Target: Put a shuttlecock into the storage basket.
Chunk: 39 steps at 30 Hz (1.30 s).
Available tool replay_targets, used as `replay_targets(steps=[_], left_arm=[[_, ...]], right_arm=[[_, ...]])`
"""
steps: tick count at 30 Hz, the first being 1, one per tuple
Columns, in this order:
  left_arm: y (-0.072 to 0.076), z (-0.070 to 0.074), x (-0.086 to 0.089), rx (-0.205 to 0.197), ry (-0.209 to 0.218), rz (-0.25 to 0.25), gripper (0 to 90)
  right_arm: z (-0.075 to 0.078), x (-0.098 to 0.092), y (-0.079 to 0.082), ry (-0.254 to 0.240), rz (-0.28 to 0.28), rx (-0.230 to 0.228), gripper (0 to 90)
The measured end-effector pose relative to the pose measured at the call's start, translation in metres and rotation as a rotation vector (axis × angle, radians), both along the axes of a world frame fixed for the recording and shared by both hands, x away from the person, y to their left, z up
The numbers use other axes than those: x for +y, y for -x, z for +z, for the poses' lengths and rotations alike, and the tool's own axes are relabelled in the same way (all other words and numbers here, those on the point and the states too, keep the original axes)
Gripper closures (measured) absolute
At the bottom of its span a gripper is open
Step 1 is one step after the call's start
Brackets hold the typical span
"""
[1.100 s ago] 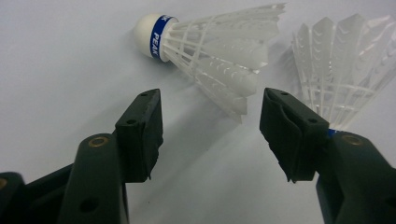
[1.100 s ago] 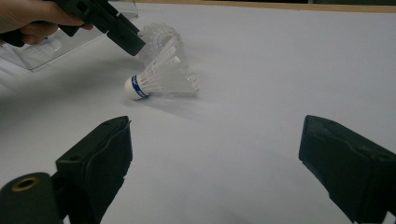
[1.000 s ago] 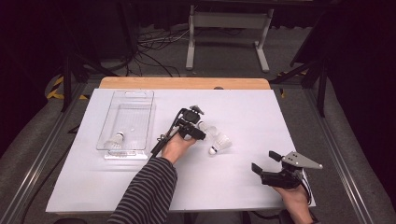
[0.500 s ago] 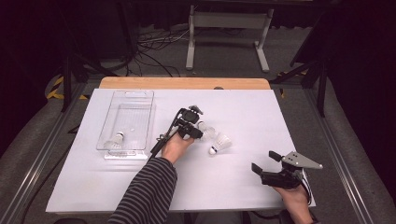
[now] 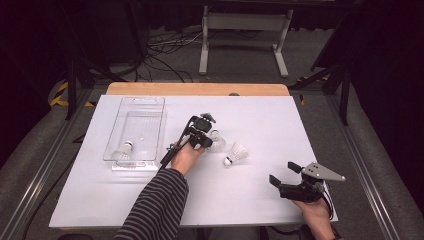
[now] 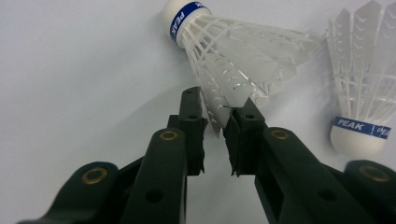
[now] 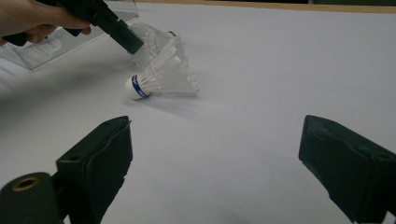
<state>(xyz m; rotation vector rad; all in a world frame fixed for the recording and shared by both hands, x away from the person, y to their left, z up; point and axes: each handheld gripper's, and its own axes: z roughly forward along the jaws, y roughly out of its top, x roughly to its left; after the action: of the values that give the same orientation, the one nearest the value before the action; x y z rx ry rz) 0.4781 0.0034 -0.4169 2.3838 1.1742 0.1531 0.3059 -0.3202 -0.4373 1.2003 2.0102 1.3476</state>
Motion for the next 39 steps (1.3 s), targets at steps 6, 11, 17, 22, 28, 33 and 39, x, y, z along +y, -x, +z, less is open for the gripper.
replay_targets(steps=[6, 11, 17, 22, 28, 33, 39], left_arm=[[0.000, 0.002, 0.003, -0.006, -0.007, 0.004, 87.0], [-0.001, 0.004, 0.005, 0.000, -0.001, -0.006, 89.2], [0.001, 0.007, 0.008, -0.007, 0.008, -0.012, 89.4], [0.003, 0.011, 0.010, -0.012, 0.011, -0.024, 89.4], [0.007, 0.017, 0.013, -0.021, 0.013, -0.040, 89.4], [0.010, 0.021, 0.017, -0.022, 0.013, -0.051, 89.4], [0.015, 0.026, 0.020, -0.023, 0.021, -0.072, 89.4]], right_arm=[[0.000, 0.000, 0.000, 0.001, 0.000, 0.000, 10.6], [0.000, 0.000, 0.000, 0.003, 0.000, 0.001, 10.6], [0.000, 0.000, 0.000, 0.003, 0.000, 0.001, 10.6], [0.000, 0.000, 0.000, 0.004, 0.001, 0.001, 10.6], [0.000, 0.000, 0.000, 0.005, 0.000, 0.000, 10.6], [0.000, 0.000, 0.000, 0.004, 0.000, 0.001, 10.6], [0.000, 0.000, 0.000, 0.005, -0.001, 0.001, 10.6]])
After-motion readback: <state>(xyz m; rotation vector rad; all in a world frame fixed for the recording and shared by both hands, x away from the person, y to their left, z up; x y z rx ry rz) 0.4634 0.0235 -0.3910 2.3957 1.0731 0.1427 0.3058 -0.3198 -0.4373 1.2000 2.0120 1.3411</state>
